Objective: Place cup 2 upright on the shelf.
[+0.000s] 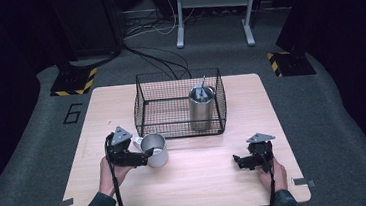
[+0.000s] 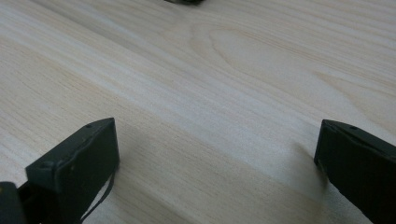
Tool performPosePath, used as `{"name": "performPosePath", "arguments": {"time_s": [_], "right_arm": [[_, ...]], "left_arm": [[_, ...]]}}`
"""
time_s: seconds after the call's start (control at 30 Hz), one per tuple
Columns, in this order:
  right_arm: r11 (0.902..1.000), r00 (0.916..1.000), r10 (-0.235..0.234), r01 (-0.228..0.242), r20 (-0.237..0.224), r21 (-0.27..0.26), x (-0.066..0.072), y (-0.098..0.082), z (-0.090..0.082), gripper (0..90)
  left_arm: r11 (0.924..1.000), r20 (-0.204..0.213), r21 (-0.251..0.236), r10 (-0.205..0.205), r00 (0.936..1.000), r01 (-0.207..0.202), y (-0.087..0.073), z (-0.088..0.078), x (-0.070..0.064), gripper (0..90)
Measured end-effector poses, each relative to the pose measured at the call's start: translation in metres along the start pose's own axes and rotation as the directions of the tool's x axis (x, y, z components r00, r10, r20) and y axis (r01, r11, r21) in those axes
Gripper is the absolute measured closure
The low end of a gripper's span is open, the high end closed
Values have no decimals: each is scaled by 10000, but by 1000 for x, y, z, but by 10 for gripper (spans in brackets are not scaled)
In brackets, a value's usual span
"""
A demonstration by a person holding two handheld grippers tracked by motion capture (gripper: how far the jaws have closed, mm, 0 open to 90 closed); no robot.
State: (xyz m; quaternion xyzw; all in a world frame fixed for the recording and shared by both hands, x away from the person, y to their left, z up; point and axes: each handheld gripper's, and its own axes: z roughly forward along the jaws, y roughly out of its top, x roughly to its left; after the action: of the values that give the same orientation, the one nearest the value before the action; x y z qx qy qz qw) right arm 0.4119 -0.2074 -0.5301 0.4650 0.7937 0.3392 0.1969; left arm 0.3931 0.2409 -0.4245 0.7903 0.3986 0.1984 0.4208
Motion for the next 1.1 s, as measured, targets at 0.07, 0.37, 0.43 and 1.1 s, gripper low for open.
{"name": "performPosePath", "arguments": {"time_s": [0.07,0.37,0.43,1.1], "right_arm": [[10000,10000,-30,30,-6,6,0,0,0,0],[10000,10000,-10,10,-26,64,0,0,-1,0],[10000,10000,-9,9,-16,9,0,0,0,0],[10000,10000,-10,10,-16,13,0,0,0,0]], "left_arm": [[9999,63,79,90,9999,-91,1,4,-2,2],[9987,207,380,324,9993,-332,8,16,-11,3],[9981,282,463,391,9988,-404,9,18,-12,3],[9915,136,915,916,9957,-924,14,41,-18,50]]}}
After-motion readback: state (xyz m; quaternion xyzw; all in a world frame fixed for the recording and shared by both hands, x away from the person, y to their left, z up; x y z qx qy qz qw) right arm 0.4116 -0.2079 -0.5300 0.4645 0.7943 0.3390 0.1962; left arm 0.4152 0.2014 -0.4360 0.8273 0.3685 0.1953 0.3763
